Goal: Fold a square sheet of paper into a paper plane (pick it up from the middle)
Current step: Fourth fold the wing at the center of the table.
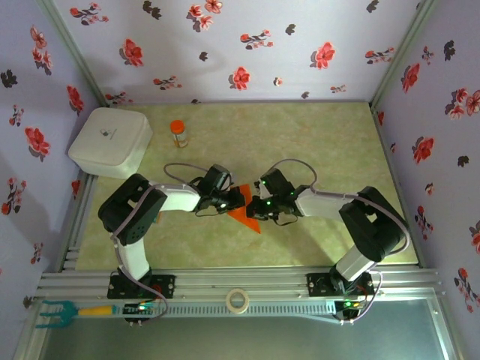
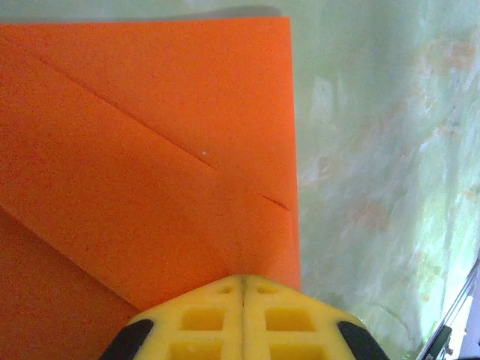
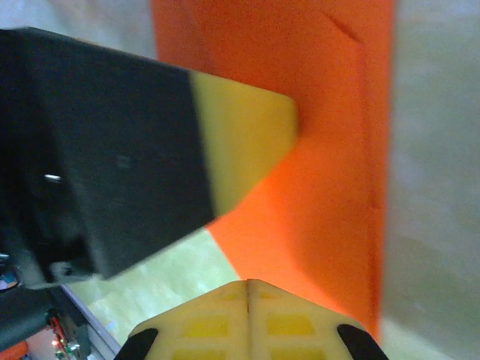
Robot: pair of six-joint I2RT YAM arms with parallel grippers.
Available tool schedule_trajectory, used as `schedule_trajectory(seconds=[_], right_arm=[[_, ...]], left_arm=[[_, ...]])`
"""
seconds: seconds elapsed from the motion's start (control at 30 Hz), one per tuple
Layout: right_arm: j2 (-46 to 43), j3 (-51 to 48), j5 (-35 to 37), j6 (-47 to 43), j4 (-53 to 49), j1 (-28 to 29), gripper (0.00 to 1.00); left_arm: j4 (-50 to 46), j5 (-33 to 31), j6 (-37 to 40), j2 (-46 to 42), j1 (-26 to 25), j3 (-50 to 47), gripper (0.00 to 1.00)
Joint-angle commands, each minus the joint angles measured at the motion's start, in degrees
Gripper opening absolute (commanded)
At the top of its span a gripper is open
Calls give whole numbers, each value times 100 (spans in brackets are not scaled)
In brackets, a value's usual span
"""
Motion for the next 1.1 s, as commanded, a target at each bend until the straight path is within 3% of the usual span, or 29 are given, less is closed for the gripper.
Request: schedule_trajectory(seconds=[0.0, 0.23, 0.8, 1.07], right_arm=[[349, 194, 88, 169, 110, 32, 0], [884, -210, 19, 202, 468, -23, 0], [-640, -1920, -287, 652, 666, 36, 1], [-1286, -2242, 6, 873, 454, 73, 1]], left_arm=[[-126, -187, -63, 166, 63, -138, 3], [-40, -178, -89, 192, 69, -187, 3], [10, -257, -200, 282, 99, -261, 2], [47, -241, -215, 270, 102, -261, 2]])
